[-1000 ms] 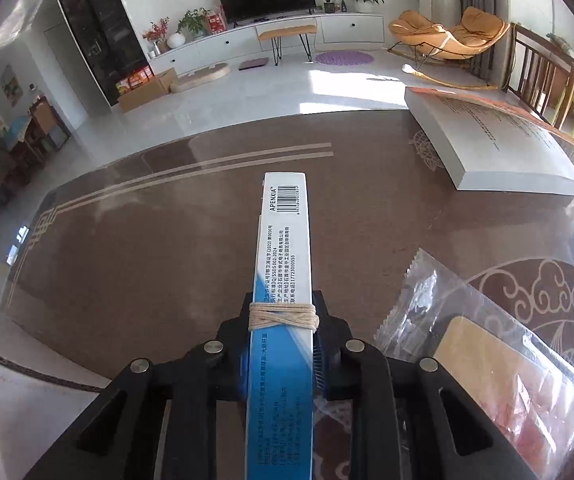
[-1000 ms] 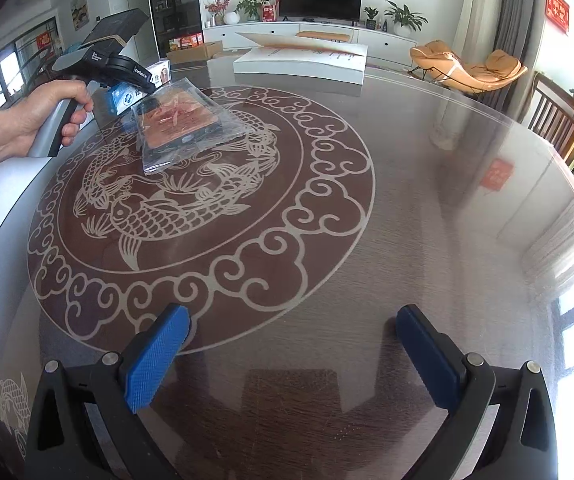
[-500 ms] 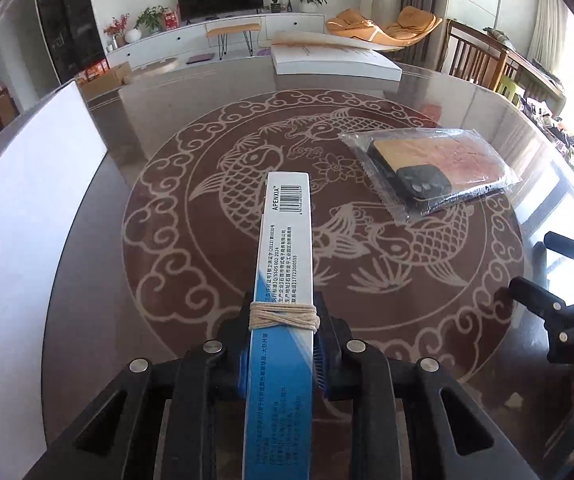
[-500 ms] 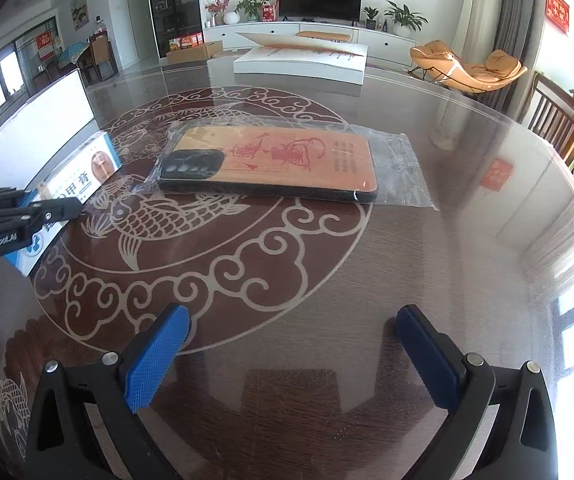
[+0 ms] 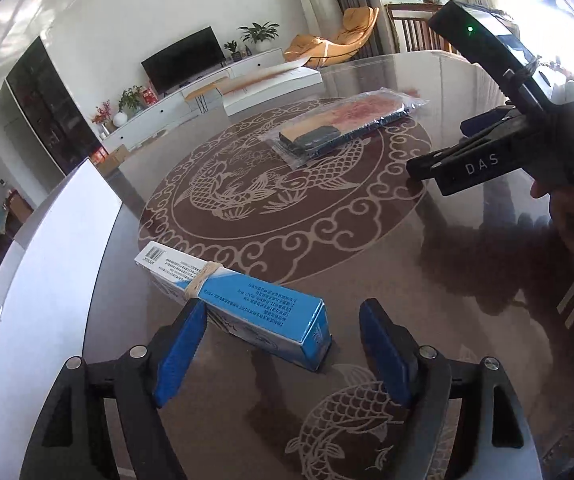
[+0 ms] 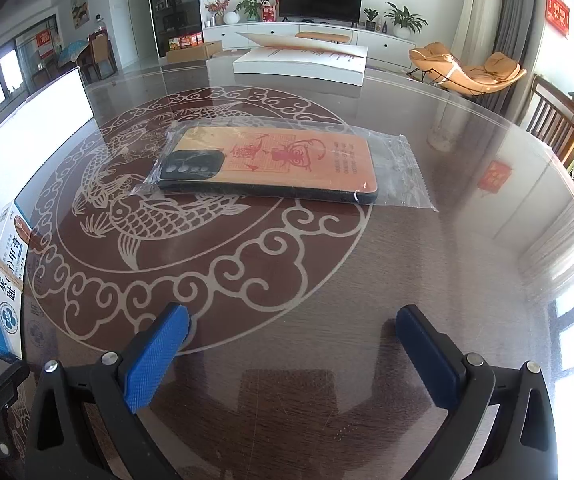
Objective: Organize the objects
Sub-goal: 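Reposition the left gripper over the blue box and align it lengthwise, then move the right gripper over the bagged phone case and grasp it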
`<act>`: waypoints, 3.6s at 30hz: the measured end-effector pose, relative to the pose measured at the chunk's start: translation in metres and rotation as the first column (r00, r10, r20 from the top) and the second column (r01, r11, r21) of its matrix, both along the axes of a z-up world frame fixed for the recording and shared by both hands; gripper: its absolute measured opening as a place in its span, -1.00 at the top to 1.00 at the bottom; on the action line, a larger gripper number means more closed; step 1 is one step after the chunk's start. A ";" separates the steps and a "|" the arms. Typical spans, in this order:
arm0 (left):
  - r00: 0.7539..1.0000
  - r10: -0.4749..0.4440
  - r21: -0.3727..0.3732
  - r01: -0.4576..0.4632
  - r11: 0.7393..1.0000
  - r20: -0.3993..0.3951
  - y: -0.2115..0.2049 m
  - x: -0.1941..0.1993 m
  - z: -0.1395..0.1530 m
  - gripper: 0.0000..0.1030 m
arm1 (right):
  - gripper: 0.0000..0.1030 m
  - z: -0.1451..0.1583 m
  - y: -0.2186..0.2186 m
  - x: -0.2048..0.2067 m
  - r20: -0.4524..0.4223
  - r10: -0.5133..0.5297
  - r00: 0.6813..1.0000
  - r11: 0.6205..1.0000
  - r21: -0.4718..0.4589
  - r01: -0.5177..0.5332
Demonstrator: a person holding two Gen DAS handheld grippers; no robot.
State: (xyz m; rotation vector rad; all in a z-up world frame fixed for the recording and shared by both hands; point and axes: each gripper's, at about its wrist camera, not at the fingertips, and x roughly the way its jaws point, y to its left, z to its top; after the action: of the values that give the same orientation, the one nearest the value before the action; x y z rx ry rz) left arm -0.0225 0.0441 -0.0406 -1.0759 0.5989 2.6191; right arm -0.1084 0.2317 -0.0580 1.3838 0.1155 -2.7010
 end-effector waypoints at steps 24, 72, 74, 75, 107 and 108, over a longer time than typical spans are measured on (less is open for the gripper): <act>0.896 0.423 0.427 -0.437 0.792 0.132 -0.121 -0.045 0.007 -0.89 | -1.00 0.000 0.000 0.000 0.000 0.001 1.000 1.000 0.001 -0.001; 0.870 0.441 0.202 -0.483 0.852 0.220 -0.097 -0.105 -0.028 -0.94 | -1.00 -0.001 -0.001 0.000 -0.001 0.004 1.000 1.000 0.002 -0.004; 0.872 0.433 0.204 -0.478 0.855 0.230 -0.096 -0.107 -0.029 -1.00 | -1.00 0.000 -0.001 0.000 -0.001 0.004 1.000 1.000 0.002 -0.004; 0.872 0.432 0.204 -0.477 0.855 0.229 -0.096 -0.106 -0.028 -1.00 | -1.00 -0.001 -0.001 0.000 -0.001 0.004 1.000 1.000 0.003 -0.004; 0.873 0.430 0.207 -0.475 0.855 0.230 -0.096 -0.106 -0.027 -1.00 | -1.00 0.014 -0.063 -0.084 0.412 0.751 0.516 0.361 0.398 -0.843; 0.873 0.430 0.207 -0.475 0.855 0.229 -0.096 -0.106 -0.028 -1.00 | -1.00 0.007 -0.066 -0.090 0.438 0.748 0.498 0.342 0.389 -0.855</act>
State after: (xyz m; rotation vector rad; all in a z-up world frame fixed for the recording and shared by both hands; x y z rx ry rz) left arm -0.1284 -0.0521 -0.0682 -1.4876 -0.0549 2.8296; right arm -0.1983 0.1655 -0.0509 1.1604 1.3253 -1.6700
